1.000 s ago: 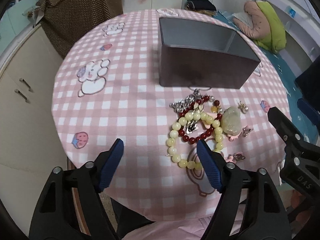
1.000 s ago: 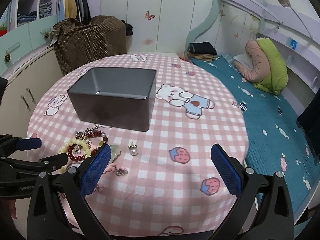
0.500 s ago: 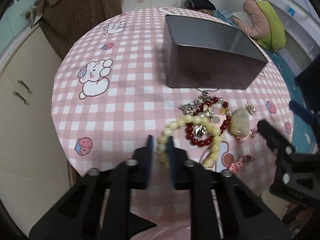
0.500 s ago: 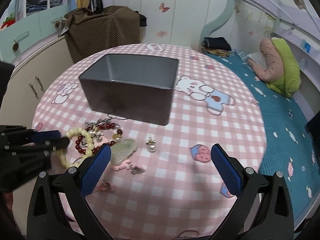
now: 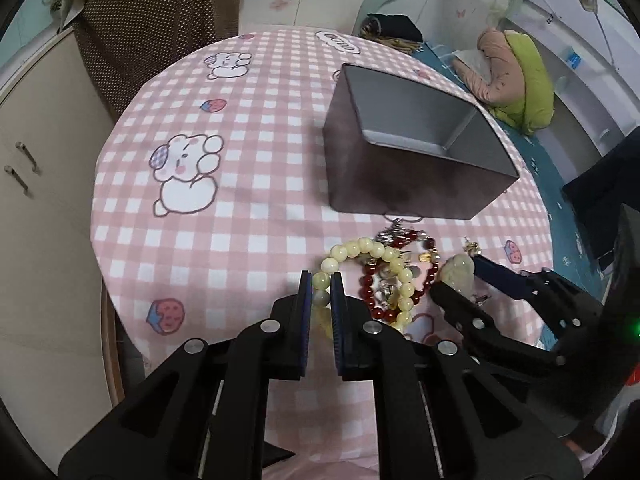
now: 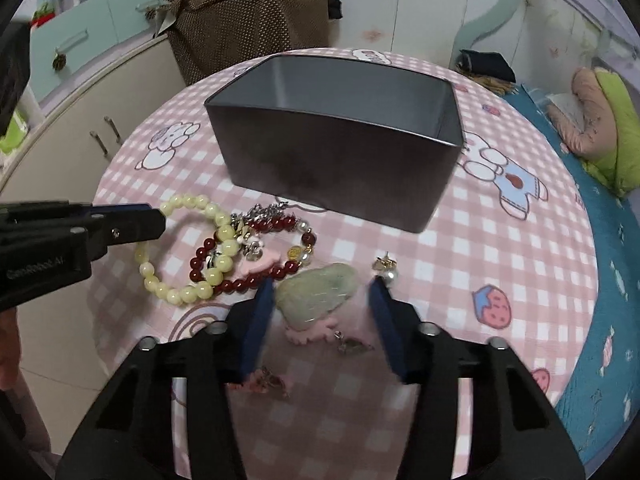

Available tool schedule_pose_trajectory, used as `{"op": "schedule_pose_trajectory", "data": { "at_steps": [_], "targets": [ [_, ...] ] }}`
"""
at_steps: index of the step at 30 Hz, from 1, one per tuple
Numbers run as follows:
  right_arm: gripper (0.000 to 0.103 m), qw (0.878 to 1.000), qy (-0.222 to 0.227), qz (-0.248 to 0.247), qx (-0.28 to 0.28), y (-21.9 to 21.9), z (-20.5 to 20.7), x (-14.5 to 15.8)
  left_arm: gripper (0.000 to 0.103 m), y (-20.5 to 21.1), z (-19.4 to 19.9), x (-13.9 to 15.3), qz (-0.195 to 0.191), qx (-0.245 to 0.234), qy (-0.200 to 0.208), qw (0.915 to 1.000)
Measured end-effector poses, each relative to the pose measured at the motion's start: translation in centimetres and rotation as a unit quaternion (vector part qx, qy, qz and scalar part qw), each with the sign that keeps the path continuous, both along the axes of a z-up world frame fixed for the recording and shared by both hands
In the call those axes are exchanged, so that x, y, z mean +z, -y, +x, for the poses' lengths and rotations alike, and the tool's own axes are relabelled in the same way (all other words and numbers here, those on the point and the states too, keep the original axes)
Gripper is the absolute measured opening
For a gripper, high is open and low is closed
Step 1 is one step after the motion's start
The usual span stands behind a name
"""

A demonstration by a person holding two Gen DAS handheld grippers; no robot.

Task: Organize jewelry
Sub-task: 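Grasp the jade pendant with the right gripper while the left grasps the cream bracelet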

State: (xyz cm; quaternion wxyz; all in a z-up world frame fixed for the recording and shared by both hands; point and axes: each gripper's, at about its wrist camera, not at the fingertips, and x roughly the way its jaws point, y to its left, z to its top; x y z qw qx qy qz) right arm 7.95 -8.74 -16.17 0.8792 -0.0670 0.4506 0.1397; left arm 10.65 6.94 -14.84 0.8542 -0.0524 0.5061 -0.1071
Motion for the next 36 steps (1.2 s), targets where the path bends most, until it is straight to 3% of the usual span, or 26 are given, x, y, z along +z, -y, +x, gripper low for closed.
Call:
{"op": "schedule_pose_trajectory", "data": {
  "at_steps": [14,29,36],
  "targets": [
    [0.041,1.0,0.002,0.024,-0.01,1.1,-0.1,1.2,0.01,0.7,-0.4,2.6,-0.035,-0.021,0.036,0.9985],
    [0.041,0.996,0.075,0.031,-0.023,3.2,-0.8,5.8,0.01,1.2,-0.5,7.1,-0.049,-0.026,0.092,0.9942],
    [0.041,0.992,0.12,0.03,-0.029,4.0,0.4,8.6,0.01,1.5,0.0,10.8,-0.057,-0.026,0.139,0.9884]
  ]
}}
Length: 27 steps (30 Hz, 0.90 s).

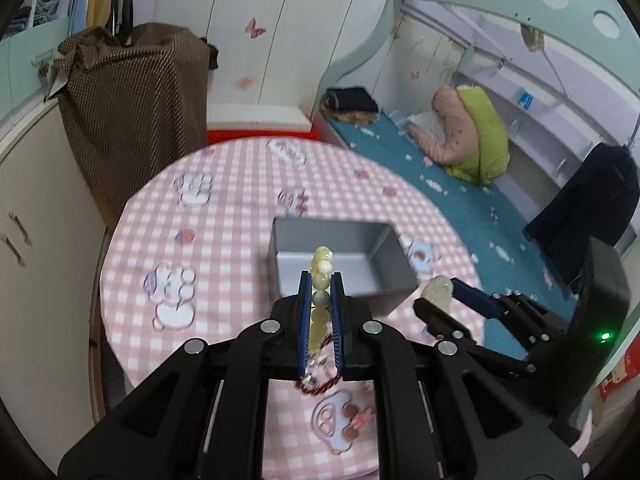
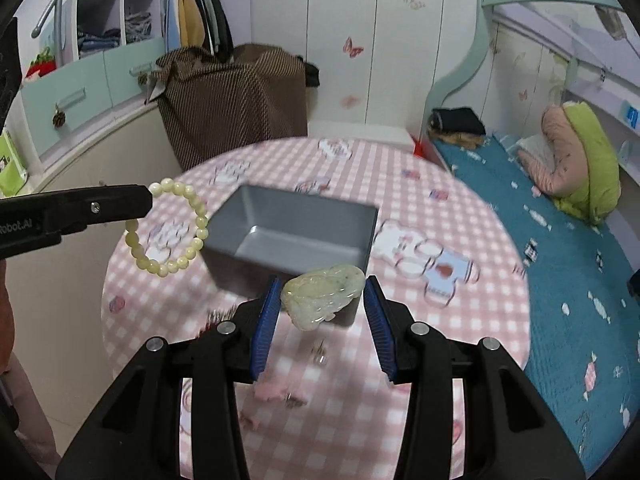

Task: Organize jewelry
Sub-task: 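Carry both items into the grey box and open both grippers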

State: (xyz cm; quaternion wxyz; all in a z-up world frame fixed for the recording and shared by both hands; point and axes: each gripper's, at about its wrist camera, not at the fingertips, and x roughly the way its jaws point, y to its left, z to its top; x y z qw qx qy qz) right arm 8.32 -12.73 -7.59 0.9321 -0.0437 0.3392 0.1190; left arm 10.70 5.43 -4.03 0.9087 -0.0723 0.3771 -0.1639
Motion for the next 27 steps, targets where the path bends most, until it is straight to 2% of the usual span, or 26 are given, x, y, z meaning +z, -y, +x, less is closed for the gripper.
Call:
{"op": "schedule_pose_trajectory", "data": {
  "at_steps": [5,11,20,27],
  "targets": [
    [0.041,1.0,0.009,0.009,0.002,0.1,1.8,0.9,0.01,0.6,1.3,1.4,-0.013,0.004,0.01,0.9999],
    [0.041,1.0,-0.013,0.027,0.005,0.0,4.9,0.3,0.01,1.8,3.5,0.9,-0.016,0.003,-0.005,0.9999],
    [0.041,0.998,-0.05,0.021,0.018,-0.9,7.5,-1.7,0.01,2.9,8.1,-3.8,-0.009,0.005,-0.071,0.9974],
    [0.041,0.997,-0.076,0.009,0.032,-1.1,8.6,-3.2,0.01,3.0,10.0,-6.6,-0.002,0.004,-0.108,0.9941]
  ]
}}
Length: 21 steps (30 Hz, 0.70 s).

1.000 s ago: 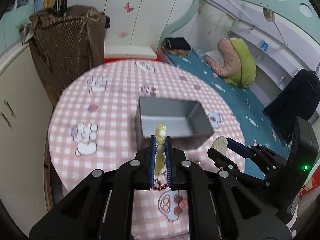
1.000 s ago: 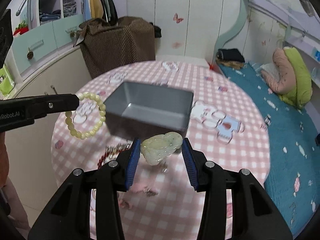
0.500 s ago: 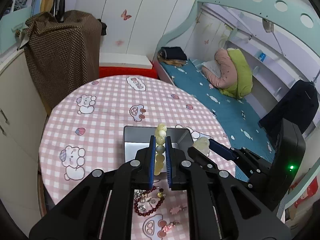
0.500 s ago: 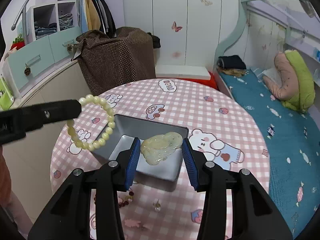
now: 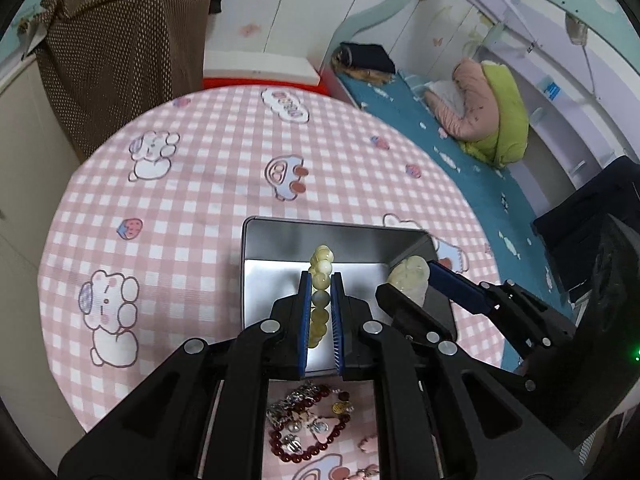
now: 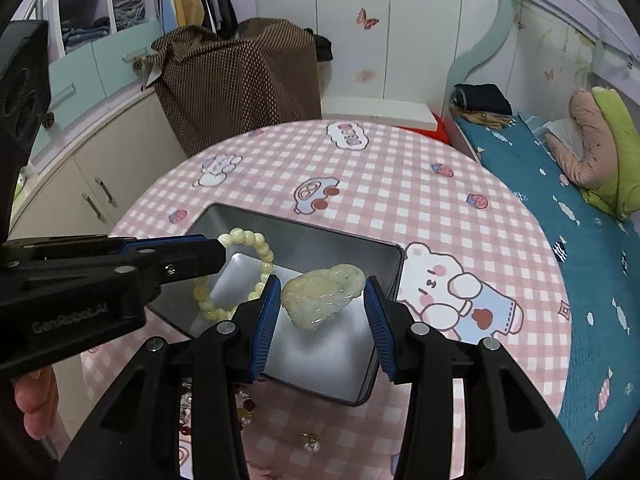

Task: Organize jewelry
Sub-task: 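Carry both items into the grey box and open both grippers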

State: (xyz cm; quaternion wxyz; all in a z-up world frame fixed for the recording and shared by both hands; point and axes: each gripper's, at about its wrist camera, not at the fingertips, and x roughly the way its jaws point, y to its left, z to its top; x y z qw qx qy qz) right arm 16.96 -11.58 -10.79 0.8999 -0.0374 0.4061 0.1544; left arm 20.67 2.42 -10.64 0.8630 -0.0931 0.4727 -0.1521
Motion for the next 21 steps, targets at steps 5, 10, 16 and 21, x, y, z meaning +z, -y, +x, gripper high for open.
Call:
{"op": "schedule_pose_trajectory", "data": {
  "at_steps": [5,10,16,21],
  "targets": [
    [0.041,1.0,-0.002,-0.007,0.014,-0.44,0.42,-0.15,0.01,0.19,0.64,-1.17,0.007,-0.004,-0.012,0.9999],
    [0.041,1.0,-0.004,-0.017,0.023,-0.88,0.46,-0.38,0.011,0.16,0.75,-1.25,0.017,-0.001,-0.011,0.9998],
    [0.042,1.0,-0.003,-0.022,0.022,-1.01,0.5,-0.54,0.025,-0.08,0.78,-1.27,0.02,0.0,-0.012,0.9997],
    [0.043,1.0,0.0,-0.022,0.015,-0.84,0.53,-0.3,0.035,0.22,0.62,-1.19,0.019,-0.009,-0.012,0.9997]
  ]
}}
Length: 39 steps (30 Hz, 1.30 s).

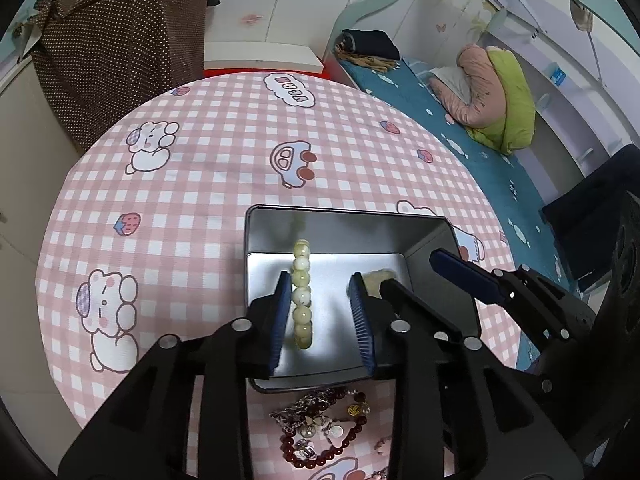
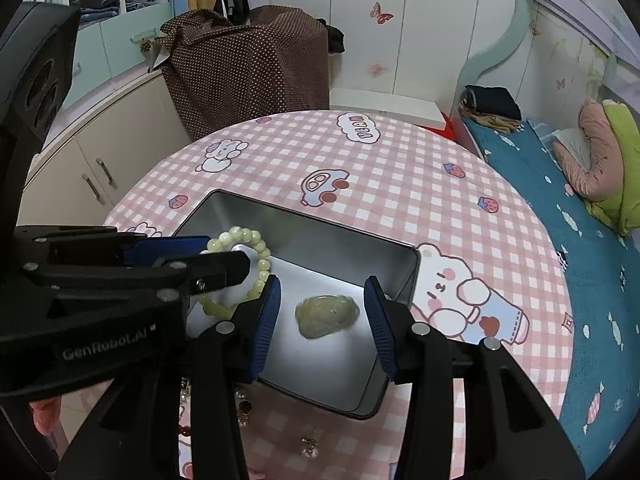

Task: Organize jewelry
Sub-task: 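Carry both items into the grey box and open both grippers, then move the left gripper down onto the dark red bead bracelet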

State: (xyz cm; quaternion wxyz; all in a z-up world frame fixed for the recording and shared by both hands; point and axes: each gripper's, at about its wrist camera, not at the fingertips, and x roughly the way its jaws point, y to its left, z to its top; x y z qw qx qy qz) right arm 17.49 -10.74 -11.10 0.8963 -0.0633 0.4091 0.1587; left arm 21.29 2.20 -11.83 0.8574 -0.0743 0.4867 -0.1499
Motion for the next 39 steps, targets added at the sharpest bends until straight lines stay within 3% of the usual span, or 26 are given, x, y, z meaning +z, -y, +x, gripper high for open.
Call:
{"op": "schedule_pose_trajectory", "data": {
  "at_steps": [4,7,9,11,21,39],
  "targets": [
    [0.047,1.0,0.005,0.001,-0.007,0.6,-0.3,0.4,0.046,0.4,-0.4,0.4,0.001,-0.007,0.005,1.0],
    [0.053,1.0,0.016,0.002,-0.008,0.8,-0.9,1.1,0.066,0.5,-0.9,1.2,0.006,-0.001,0.016,0.9998],
    [0.064,0.999,0.03,-0.009,-0.016,0.9,-1.3,1.6,0.066,0.4,-1.3,1.8,0.008,0.001,0.025,0.9997],
    [0.065,0.999,0.038,-0.007,-0.019,1.3,-1.6,2.2,0.071,0.2,-1.6,2.3,0.009,0.001,0.031,0.9995],
    [0.07,0.997,0.054,-0.007,-0.05,3.0,-3.1,3.1,0.071,-0.7,-3.3,3.3,0.021,0.019,0.041,0.9988],
    [0.078,0.995,0.066,0.0,-0.081,4.1,-7.6,3.5,0.085,-2.5,-8.0,2.2,0.053,0.036,0.041,0.9971]
  ]
}}
